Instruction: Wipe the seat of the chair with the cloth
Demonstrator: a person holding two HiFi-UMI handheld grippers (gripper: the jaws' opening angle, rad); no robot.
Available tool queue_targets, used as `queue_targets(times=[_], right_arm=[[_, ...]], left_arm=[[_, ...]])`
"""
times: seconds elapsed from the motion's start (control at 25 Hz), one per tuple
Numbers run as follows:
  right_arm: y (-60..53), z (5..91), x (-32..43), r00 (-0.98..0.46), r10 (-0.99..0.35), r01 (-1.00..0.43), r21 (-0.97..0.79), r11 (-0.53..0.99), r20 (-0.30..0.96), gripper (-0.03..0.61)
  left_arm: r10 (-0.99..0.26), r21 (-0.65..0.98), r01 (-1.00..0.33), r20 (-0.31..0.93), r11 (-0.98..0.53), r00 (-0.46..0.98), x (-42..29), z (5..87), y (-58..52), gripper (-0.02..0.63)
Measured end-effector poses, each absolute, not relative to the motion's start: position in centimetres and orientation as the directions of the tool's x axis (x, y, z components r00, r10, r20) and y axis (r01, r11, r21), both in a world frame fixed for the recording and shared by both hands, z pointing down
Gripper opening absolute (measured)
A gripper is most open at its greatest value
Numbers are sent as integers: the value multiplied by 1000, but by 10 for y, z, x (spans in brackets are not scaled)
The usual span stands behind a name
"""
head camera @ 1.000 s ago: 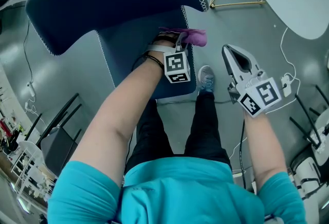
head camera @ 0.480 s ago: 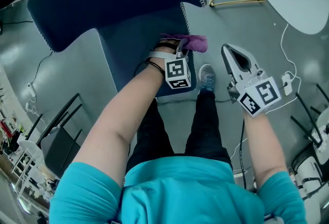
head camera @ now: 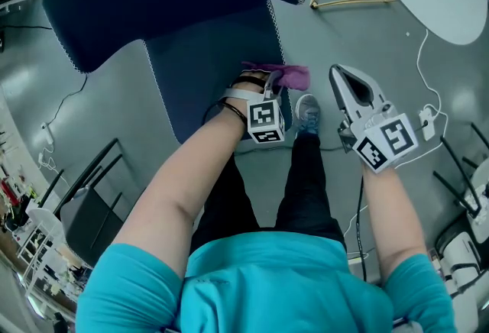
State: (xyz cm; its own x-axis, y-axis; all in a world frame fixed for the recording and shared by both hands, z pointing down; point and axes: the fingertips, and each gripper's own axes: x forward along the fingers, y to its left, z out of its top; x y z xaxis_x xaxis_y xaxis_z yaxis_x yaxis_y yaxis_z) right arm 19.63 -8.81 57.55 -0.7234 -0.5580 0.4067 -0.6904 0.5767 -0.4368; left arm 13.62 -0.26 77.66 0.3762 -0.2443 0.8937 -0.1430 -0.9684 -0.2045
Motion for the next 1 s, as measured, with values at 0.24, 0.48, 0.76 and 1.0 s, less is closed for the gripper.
queue_targets(times=[0.24, 0.48, 0.76, 1.0], right_arm=[[-83, 576, 196, -723, -558, -691, -435, 578, 407, -3], [-84, 574, 199, -720, -564, -694, -429, 579, 404, -4], [-76, 571, 204, -717, -567, -697, -423, 579, 406, -3], [-69, 568, 210, -709, -579, -705, -416, 575, 402, -3]], left_arm=[[-238, -199, -139, 897, -970, 374, 138, 781, 15, 51], [-228, -196, -121, 896, -973, 381, 142, 780, 33, 51], [-206, -179, -104, 900, -978, 384, 145, 779, 51, 51], [-167, -143, -90, 905, -986, 391, 150, 781, 78, 51]])
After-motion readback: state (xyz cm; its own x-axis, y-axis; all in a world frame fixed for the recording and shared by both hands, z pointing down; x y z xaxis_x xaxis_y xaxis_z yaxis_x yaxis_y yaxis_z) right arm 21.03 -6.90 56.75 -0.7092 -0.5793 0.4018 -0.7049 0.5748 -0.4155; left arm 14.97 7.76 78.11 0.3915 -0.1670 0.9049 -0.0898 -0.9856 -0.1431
